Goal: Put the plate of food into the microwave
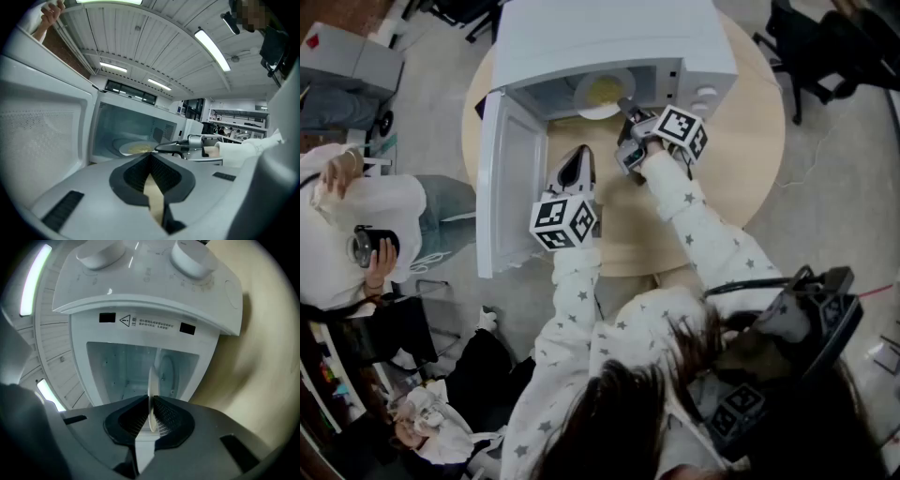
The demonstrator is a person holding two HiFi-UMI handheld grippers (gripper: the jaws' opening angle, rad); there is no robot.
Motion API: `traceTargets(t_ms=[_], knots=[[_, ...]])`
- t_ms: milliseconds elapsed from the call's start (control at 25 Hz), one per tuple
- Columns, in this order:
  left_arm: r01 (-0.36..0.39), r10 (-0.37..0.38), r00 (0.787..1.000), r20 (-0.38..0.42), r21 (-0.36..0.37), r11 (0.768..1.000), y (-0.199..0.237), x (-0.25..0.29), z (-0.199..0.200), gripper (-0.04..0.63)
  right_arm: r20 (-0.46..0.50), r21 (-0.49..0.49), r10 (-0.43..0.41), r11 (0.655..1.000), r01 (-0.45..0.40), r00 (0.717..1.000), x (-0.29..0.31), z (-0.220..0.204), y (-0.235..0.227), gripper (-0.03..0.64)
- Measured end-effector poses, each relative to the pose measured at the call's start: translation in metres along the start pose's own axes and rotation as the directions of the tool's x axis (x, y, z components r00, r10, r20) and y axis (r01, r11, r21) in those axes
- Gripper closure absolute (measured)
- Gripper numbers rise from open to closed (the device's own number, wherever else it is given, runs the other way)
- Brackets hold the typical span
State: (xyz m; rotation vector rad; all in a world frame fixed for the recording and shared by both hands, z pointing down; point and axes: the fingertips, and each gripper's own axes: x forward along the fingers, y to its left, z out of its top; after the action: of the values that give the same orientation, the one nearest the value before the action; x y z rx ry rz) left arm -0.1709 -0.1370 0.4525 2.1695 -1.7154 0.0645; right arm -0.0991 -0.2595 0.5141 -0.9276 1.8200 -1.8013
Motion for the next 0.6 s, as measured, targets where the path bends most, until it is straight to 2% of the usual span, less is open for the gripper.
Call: traceTargets(t_ms=[600], knots=[[0.032, -0.032, 0.999, 0.009, -0.001, 0.999, 0.012, 0.016, 0.013, 0.594, 0.061, -0.006, -0.079, 0.997, 0.079, 0.995, 0.027, 0.010, -0.010, 0.594]])
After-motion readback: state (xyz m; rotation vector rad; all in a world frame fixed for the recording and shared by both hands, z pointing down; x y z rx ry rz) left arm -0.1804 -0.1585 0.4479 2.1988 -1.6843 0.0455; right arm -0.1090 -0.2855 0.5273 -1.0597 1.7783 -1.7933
